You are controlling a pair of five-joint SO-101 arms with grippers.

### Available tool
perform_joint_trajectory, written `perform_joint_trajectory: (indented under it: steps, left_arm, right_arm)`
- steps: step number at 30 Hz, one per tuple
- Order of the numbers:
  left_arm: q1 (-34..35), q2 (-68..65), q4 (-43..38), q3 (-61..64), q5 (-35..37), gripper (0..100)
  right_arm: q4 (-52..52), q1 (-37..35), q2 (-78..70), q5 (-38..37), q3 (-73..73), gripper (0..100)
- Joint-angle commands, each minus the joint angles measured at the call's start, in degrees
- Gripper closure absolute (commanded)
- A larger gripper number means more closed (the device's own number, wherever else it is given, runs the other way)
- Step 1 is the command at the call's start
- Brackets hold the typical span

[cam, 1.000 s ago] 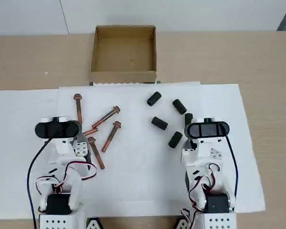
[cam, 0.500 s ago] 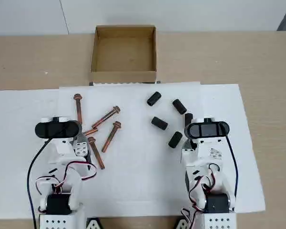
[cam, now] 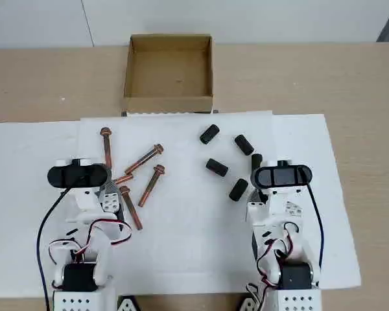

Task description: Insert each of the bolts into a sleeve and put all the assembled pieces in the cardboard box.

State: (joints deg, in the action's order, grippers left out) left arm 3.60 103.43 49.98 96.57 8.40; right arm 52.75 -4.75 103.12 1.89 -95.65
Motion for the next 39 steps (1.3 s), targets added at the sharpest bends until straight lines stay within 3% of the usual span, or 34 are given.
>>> perform_joint_trajectory:
  steps: [1,21,31,39]
  left_arm:
    - [0.00,0.53,0.44,-0.22,-0.09,99]
    - [-2.64,0.53,0.44,-0.92,-0.44,99]
    - [-6.24,0.26,10.73,-13.05,-1.58,99]
    - [-4.84,0.18,11.43,-21.32,-5.27,99]
  right_arm:
    - [0.13,0.13,0.92,-0.26,-0.79,99.5]
    - [0.13,0.13,0.92,-0.26,-0.79,99.5]
    - [0.13,0.13,0.92,-0.26,-0.79,99.5]
    - [0.13,0.13,0.92,-0.26,-0.79,99.5]
